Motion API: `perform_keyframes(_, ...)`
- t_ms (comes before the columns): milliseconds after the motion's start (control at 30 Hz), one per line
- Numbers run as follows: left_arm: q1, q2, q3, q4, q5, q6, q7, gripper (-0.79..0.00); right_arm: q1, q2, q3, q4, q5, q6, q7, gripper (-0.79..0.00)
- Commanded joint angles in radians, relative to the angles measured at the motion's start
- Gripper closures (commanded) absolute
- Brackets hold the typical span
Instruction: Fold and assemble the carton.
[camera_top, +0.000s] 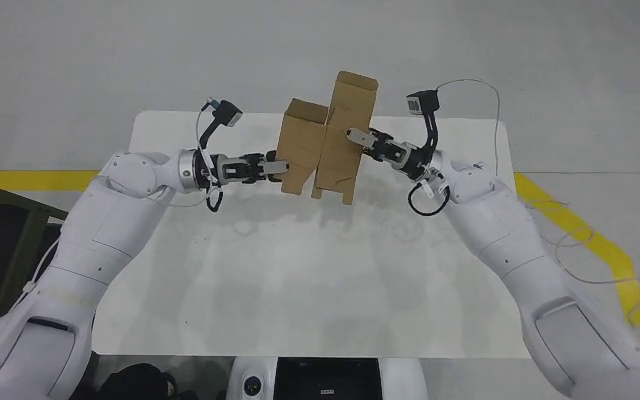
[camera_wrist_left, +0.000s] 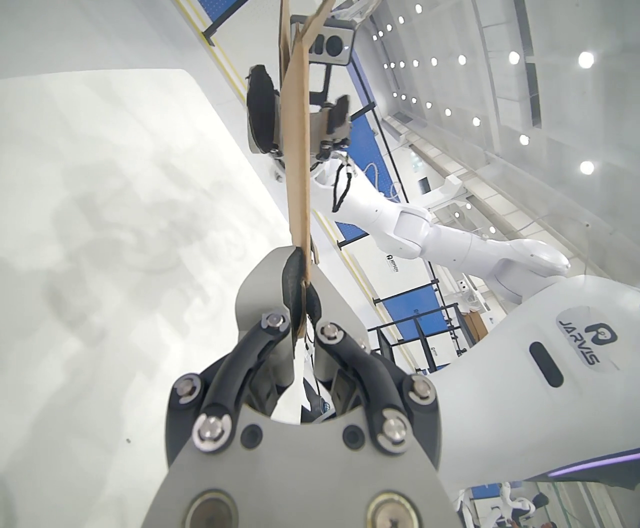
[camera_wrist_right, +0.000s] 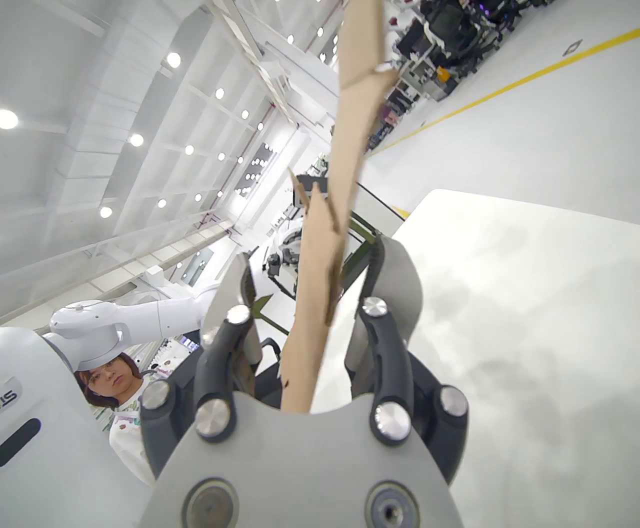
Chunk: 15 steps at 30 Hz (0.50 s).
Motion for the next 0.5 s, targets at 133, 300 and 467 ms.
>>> perform_keyframes(133, -0.015, 0.005, -0.013, -0.006, -0.042, 0.108, -0.131, 0.000, -0.005, 0.038, 0.060, -0.019, -0.009, 0.055, 0.165, -0.785)
perform_keyframes(300, -0.017, 0.017, -0.017, -0.015, -0.035, 0.209, -0.233, 0.000, -0.035, 0.072, 0.079, -0.075, -0.039, 0.158, 0.267, -0.785)
perform_keyframes(467, -0.006, 0.025, -0.015, -0.023, -0.032, 0.255, -0.278, 0.000, -0.078, 0.106, 0.091, -0.111, -0.035, 0.234, 0.343, -0.785)
